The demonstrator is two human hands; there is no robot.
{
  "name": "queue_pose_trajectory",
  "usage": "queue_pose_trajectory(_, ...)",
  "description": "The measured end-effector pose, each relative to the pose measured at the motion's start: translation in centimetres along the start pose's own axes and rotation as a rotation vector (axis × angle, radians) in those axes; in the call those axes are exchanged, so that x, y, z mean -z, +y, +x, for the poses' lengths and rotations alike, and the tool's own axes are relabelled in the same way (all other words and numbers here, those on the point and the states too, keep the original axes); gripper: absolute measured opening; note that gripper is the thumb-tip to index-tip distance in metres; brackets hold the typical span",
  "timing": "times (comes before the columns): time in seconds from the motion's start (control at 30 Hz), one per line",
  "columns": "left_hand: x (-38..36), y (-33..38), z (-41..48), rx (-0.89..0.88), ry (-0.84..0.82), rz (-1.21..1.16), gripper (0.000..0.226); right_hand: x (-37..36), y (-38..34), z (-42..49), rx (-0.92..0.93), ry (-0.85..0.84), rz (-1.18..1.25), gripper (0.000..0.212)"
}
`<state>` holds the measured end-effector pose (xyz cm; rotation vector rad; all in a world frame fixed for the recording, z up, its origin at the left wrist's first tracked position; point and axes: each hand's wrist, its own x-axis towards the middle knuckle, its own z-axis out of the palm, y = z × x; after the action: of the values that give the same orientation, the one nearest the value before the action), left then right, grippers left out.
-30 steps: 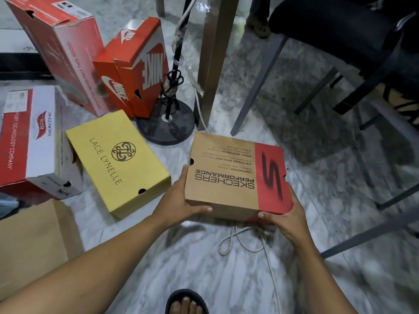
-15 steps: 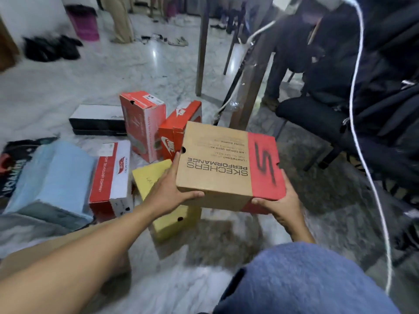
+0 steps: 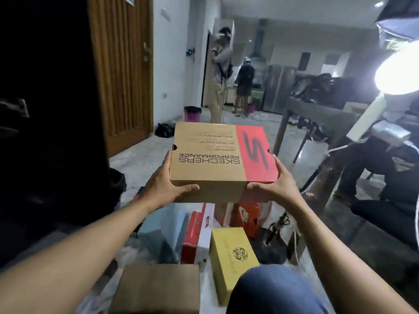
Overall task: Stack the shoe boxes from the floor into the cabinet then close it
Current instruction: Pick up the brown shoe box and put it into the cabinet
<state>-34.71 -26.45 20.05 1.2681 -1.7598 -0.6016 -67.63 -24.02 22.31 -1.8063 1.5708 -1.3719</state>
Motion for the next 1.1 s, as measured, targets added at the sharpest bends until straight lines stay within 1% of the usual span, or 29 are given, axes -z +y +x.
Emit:
queue_pose_trajectory(0.1,6.2,-0.1,-1.9,0.036,0.125,0.052,0.137,-4.5,-4.2,1.8,0.092,-0.082,0.057,0.100)
queue_pose_trajectory(0.2,12.2,-0.6,-4.8,0.090,0.218,0.114,0.143,-9.3,-8.1,3.0,0.178,-0.163,0.121,0.095)
queue_pose_trajectory(0.27,16.2,-1.0,-7.4,0.143,0.279,0.166,0.148,-12.6,-10.9,3.1,0.237,-0.243,0.188,0.088)
queue_pose_trajectory(0.37,21.4,-1.0,-12.0,0.214,0.391,0.224,0.148,-17.5,-15.1,2.3,0.294,-0.362,0.298,0.091)
queue_pose_trajectory(0.43,24.2,-1.1,-14.6,0.241,0.461,0.257,0.145,-20.5,-17.4,1.6,0.323,-0.445,0.369,0.080)
queue_pose_trajectory(0.47,25.5,-1.4,-15.7,0.260,0.496,0.274,0.146,-22.1,-18.4,1.3,0.331,-0.496,0.392,0.078)
queue_pose_trajectory(0.63,30.1,-6.0,-19.5,0.350,0.640,0.282,0.148,-30.6,-22.2,1.7,0.347,-0.707,0.446,0.094)
queue_pose_trajectory(0.77,31.8,-12.7,-22.3,0.429,0.764,0.187,0.139,-40.4,-23.7,2.7,0.414,-0.881,0.377,0.103)
queue_pose_trajectory(0.87,31.5,-17.8,-23.4,0.418,0.812,0.051,0.134,-46.7,-23.4,3.2,0.410,-0.983,0.315,0.096)
queue_pose_trajectory(0.97,31.1,-23.3,-24.0,0.465,0.913,-0.032,0.116,-53.8,-22.3,3.6,0.360,-1.128,0.268,0.097)
queue_pose_trajectory(1.0,31.1,-24.9,-24.0,0.495,0.950,-0.037,0.106,-56.1,-22.0,3.5,0.320,-1.156,0.278,0.097)
queue_pose_trajectory(1.07,31.5,-27.8,-24.4,0.553,1.008,-0.013,0.085,-60.7,-21.8,3.1,0.274,-1.183,0.342,0.097)
queue_pose_trajectory(1.1,31.9,-29.1,-24.6,0.554,1.038,-0.005,0.082,-63.0,-21.7,2.7,0.269,-1.181,0.383,0.095)
